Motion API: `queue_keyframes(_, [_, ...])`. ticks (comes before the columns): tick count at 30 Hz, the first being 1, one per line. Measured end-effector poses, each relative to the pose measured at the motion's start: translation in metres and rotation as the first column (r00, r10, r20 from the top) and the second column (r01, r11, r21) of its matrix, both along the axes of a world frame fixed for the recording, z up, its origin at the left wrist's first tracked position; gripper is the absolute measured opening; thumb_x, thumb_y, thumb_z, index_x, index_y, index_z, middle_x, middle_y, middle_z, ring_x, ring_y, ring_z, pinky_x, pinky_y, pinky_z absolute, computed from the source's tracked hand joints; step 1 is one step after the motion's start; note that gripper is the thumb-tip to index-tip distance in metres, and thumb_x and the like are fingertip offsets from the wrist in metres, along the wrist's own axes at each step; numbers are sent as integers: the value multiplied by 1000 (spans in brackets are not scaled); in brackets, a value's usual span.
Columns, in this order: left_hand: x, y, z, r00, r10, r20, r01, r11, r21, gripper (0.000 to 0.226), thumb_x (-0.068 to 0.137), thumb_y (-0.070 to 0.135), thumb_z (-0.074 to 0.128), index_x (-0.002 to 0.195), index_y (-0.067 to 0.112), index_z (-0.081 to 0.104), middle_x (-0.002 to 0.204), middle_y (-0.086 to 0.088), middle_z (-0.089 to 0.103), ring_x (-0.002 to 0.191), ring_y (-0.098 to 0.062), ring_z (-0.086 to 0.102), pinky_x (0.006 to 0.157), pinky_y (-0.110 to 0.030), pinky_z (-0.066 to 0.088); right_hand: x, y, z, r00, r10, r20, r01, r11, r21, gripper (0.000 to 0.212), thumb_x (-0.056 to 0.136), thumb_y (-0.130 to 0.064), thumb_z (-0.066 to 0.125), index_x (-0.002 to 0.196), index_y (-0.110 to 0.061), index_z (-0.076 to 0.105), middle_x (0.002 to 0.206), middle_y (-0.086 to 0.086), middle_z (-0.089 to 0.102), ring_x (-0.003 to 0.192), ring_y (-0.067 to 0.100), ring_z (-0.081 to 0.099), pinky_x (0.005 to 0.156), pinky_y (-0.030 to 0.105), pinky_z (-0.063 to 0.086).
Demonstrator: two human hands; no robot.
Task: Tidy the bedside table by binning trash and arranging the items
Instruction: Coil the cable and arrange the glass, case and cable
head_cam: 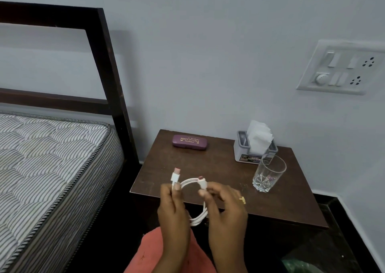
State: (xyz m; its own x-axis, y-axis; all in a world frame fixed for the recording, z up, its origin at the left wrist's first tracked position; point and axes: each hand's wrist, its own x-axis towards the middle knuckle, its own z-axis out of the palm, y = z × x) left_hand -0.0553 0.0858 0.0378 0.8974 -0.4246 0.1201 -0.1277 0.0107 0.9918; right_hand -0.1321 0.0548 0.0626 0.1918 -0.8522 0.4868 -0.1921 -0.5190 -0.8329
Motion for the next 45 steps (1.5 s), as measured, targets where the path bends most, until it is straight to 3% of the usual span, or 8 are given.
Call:
queue_keyframes(3, [-8, -2, 1, 995, -74, 68, 70, 996, 62, 27, 96, 32, 41, 71, 23, 43, 47, 4, 48, 41, -9, 44, 45, -32, 40, 0, 0, 3, 941, -126, 313, 10, 937, 349, 20, 79, -8, 70, 82, -28, 70, 83, -3, 70, 78, 14, 67, 69, 25, 55])
queue_keyframes(6, [-14, -4, 1, 972, -172, -161, 160, 984, -82, 33, 96, 27, 43, 63, 26, 43, 48, 5, 41, 43, -10, 39, 45, -30, 37, -2, -6, 4, 831, -265, 489, -91, 803, 589, 10, 84, -7, 65, 89, -14, 65, 97, 12, 66, 81, 20, 70, 62, 28, 59])
queue_keyframes(11, [-6, -3, -3, 827, -257, -500, 168, 962, -218, 31, 95, 25, 47, 68, 12, 52, 53, -1, 46, 44, -13, 48, 48, -26, 47, -10, -11, -4, 934, -43, 354, -231, 684, 693, 13, 90, -13, 58, 102, -18, 63, 88, 6, 73, 67, 15, 69, 57, 21, 54])
queue_keyframes(19, [14, 12, -2, 593, -463, -659, 326, 886, -329, 30, 94, 24, 47, 111, 10, 68, 73, -1, 56, 70, -10, 62, 67, -23, 58, -19, -25, -1, 832, -133, 539, -360, 610, 706, 18, 91, -13, 54, 105, -6, 64, 85, 0, 73, 63, 3, 61, 59, 15, 50])
queue_keyframes(25, [12, 10, 0, 678, -587, -443, 623, 778, -80, 36, 93, 36, 48, 105, 12, 72, 95, -13, 71, 88, -27, 65, 86, -35, 51, -17, -24, -3, 880, -120, 460, -260, 687, 678, 12, 90, -12, 56, 92, -14, 68, 82, 2, 74, 60, 5, 63, 55, 15, 51])
queue_keyframes(29, [10, 4, 5, 650, -512, -561, 590, 806, -51, 60, 92, 51, 31, 92, 11, 75, 87, -12, 76, 86, -21, 72, 78, -31, 55, -15, -24, -5, 902, -161, 402, -171, 720, 672, 13, 88, -9, 60, 99, -9, 68, 85, 6, 74, 59, 8, 66, 54, 16, 52])
queue_keyframes(37, [15, 14, 4, 681, -425, -597, 336, 905, -261, 26, 94, 20, 47, 107, 12, 68, 71, 1, 59, 65, -5, 60, 77, -24, 47, -14, -26, -2, 841, -250, 479, -192, 690, 698, 9, 89, -6, 58, 90, -11, 66, 85, 7, 72, 60, 13, 69, 53, 18, 54])
queue_keyframes(45, [13, 16, 9, 748, -609, -264, 619, 783, -53, 24, 81, 33, 64, 100, 24, 75, 125, 14, 59, 119, 2, 53, 101, -31, 45, -16, -29, -3, 869, -213, 447, -150, 747, 647, 17, 87, -7, 62, 103, -6, 65, 91, 13, 72, 71, 19, 73, 61, 20, 57])
